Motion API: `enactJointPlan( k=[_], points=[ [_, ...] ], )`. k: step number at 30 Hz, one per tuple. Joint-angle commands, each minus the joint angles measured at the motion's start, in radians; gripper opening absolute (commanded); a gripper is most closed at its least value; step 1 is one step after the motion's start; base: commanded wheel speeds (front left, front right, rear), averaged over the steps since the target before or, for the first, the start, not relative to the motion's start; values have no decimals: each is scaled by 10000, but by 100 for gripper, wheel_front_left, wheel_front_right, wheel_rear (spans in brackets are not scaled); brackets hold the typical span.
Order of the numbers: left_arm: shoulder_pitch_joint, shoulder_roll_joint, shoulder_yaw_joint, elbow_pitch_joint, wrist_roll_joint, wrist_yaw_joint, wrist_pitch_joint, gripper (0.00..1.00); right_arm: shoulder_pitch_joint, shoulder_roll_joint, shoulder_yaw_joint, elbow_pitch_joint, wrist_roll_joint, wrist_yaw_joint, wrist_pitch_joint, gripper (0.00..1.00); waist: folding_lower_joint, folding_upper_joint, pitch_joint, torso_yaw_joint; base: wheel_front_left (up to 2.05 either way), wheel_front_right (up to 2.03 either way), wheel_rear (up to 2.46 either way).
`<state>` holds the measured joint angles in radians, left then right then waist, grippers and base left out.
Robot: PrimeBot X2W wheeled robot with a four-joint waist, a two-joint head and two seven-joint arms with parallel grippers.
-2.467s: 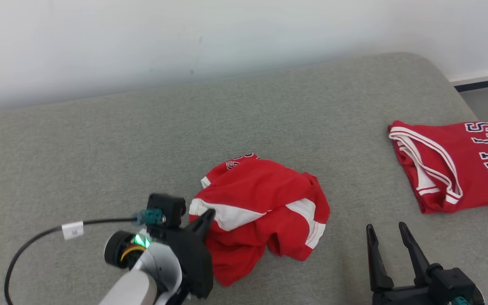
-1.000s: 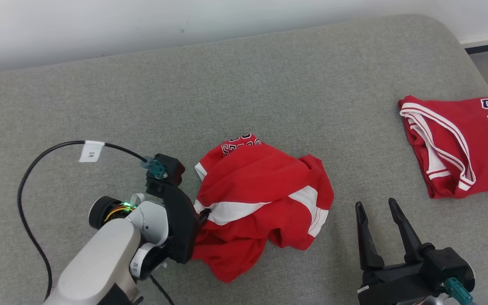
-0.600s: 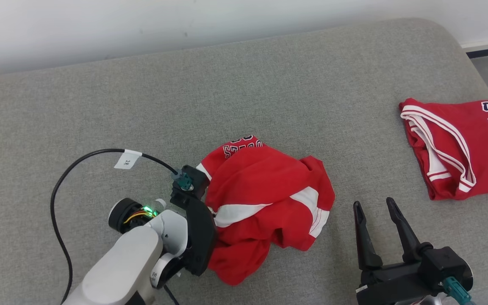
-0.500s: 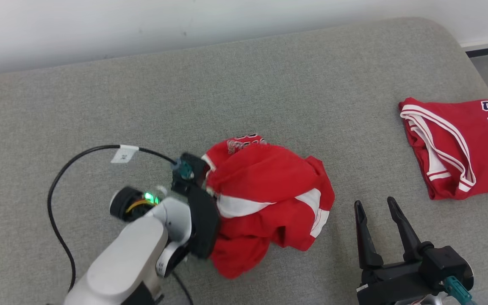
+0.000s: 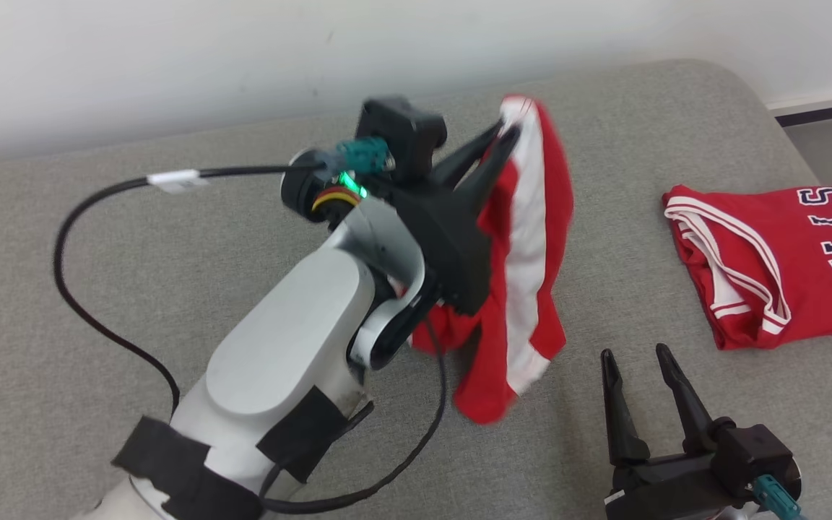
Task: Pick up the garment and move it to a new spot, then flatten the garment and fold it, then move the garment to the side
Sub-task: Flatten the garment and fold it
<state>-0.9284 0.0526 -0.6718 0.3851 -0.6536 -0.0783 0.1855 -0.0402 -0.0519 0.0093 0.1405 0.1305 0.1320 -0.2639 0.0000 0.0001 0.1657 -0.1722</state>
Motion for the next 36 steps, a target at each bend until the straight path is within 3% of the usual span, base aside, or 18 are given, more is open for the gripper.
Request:
enactJointPlan(
  k=[1,7,11,16,19,28,36],
  points=[
    [-307,-18,-147,-357,-592,125,-370,0,54,34,68,32,51,-23,-3,100,0,-1,-83,-97,0,0,0],
    [-1196,-9,-1132,-1764,-3638,1609,-2734,0,-11,32,197,88,125,-23,-3,100,0,-1,-154,-294,0,0,0],
    [-1590,-8,-1892,-1945,-5042,2568,-3908,0,65,34,46,29,118,-23,-3,100,0,-1,-98,-135,0,0,0],
    [-878,53,-2597,-858,-4623,3476,-4323,0,111,36,-128,-110,113,-23,-3,100,0,-1,-23,290,0,0,0],
    [219,582,-2549,-312,-4483,3783,-4431,0,165,31,-176,-130,30,-23,-3,100,0,-1,-26,547,0,0,0],
    [3459,1753,-1419,-363,-4415,4317,-4516,0,257,34,-215,-210,-210,-23,-3,100,0,-1,-61,1193,0,0,0],
    [5803,1900,-417,-948,-3494,4739,-4512,0,381,33,-196,-189,-380,-23,-3,100,0,-1,-307,1474,0,0,0]
  ],
)
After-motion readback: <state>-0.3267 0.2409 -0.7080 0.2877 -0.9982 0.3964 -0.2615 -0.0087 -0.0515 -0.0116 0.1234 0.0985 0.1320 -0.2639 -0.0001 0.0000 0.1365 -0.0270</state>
